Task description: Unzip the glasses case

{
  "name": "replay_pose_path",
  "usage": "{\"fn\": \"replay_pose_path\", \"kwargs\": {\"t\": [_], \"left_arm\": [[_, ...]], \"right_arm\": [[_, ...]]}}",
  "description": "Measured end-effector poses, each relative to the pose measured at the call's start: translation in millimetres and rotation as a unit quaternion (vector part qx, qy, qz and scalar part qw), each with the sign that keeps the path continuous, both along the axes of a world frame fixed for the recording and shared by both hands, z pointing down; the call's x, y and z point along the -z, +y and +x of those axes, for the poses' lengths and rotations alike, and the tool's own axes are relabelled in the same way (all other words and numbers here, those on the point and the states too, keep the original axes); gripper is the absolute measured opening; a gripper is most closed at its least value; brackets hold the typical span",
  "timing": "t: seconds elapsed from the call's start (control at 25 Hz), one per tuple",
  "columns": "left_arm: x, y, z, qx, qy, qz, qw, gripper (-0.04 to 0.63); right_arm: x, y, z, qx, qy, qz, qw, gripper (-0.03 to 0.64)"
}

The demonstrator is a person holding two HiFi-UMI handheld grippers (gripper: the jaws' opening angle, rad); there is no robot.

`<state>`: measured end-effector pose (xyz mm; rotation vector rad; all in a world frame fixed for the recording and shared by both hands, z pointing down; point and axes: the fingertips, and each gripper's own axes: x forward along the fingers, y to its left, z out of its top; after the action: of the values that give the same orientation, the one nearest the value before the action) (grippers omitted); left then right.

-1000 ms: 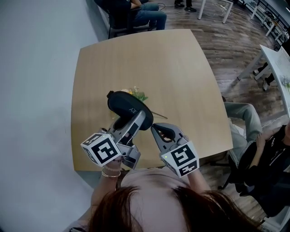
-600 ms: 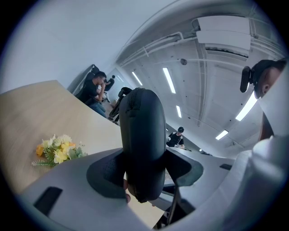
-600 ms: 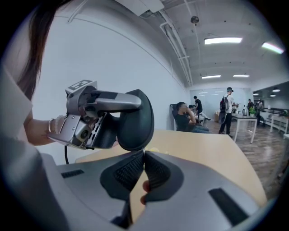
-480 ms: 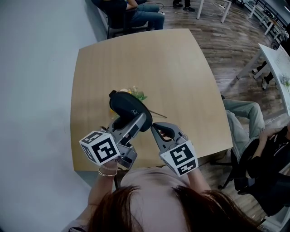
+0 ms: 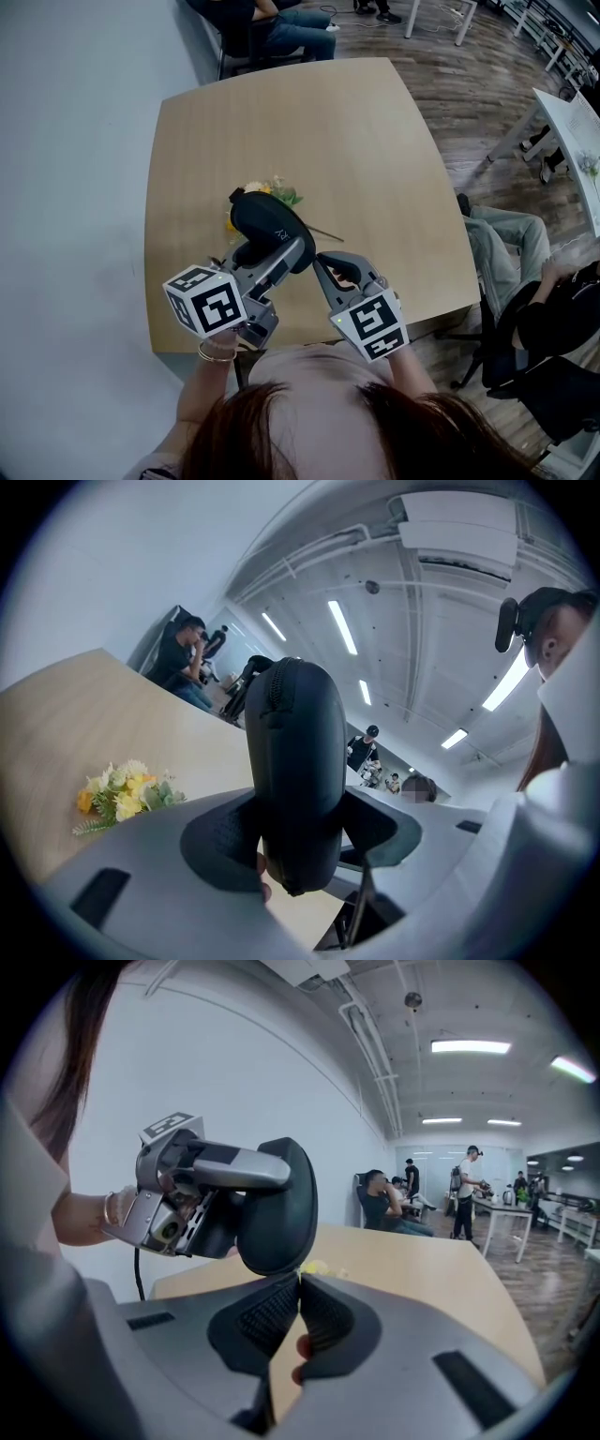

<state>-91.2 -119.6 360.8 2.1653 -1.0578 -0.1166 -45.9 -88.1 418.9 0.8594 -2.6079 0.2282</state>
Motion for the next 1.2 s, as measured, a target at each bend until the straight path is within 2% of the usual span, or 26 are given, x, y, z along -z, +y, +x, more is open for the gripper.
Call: {"fn": "replay_pose_path", "kwargs": {"t": [0.56, 0.96, 1.2], "left_arm": [[-17.6, 9.1, 14.4, -0.072, -0.042, -0.012, 0.9965, 0.242], [-21.3, 17.9, 23.8, -0.099, -0.070, -0.015, 0.9925, 0.238], [-25.6, 25.3, 30.1, -0.130, -0.108, -0.016, 0.9855, 0.236]], "right_arm": [[-15.1, -9.4, 11.1, -0.010, 0.044, 0.008, 0.999, 0.017], [-17.2, -8.2, 18.2, -0.012, 0.063, 0.021, 0.998, 0.018], [-21.2, -7.0, 22.3, -0.011, 0.093, 0.038, 0.995, 0.017]]}}
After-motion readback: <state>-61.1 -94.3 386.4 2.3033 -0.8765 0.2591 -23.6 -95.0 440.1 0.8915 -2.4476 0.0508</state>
